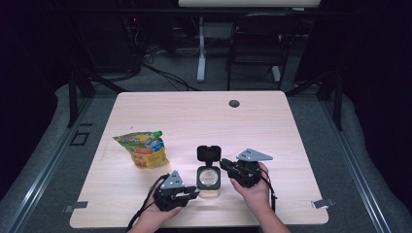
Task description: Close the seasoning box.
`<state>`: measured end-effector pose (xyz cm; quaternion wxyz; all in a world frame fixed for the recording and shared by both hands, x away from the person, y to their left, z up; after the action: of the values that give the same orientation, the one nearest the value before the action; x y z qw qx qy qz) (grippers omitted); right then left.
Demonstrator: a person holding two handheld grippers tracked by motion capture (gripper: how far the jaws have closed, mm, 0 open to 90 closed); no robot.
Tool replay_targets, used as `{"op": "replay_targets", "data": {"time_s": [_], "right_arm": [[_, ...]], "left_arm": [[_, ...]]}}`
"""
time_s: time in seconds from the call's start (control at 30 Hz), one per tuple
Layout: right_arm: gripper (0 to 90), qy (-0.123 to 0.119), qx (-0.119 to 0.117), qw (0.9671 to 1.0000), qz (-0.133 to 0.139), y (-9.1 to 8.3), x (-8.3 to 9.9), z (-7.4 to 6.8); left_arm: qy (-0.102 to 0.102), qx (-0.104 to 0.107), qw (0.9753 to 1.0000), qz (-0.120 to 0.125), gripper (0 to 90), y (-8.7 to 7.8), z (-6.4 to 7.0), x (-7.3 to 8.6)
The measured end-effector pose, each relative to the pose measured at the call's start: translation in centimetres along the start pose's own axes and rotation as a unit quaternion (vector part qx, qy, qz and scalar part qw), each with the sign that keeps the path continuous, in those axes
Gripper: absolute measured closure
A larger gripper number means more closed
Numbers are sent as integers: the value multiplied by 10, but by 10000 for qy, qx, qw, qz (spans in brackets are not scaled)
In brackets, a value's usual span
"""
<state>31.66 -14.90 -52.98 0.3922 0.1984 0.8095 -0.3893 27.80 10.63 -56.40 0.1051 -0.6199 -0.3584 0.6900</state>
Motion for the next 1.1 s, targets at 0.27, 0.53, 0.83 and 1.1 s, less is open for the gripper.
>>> {"op": "replay_targets", "data": {"time_s": [0.27,0.53,0.83,1.1], "right_arm": [[793,-5,15,10000,14,-10,4,2],[769,-102,124,9999,-39,-14,6,3],[716,-84,155,9998,-70,-14,10,4],[711,-132,178,9997,-60,-16,11,4]], "left_arm": [[-34,-172,9998,57,732,-18,-6,2],[-361,-585,9975,157,723,-49,-28,11],[-699,-847,9933,354,693,-87,-53,13],[-764,-1111,9902,354,679,-103,-64,19]]}}
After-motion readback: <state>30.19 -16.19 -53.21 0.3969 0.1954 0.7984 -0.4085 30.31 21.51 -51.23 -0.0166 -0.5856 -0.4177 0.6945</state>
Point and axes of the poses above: each handheld gripper's, and its own axes: y roughly forward along the jaws, x roughly out of its underside, z roughly to its right, the point moved 1 cm from there along y, roughly forward along the jaws, and after that the axes turned 14 degrees about y, right-handed, at the moved point
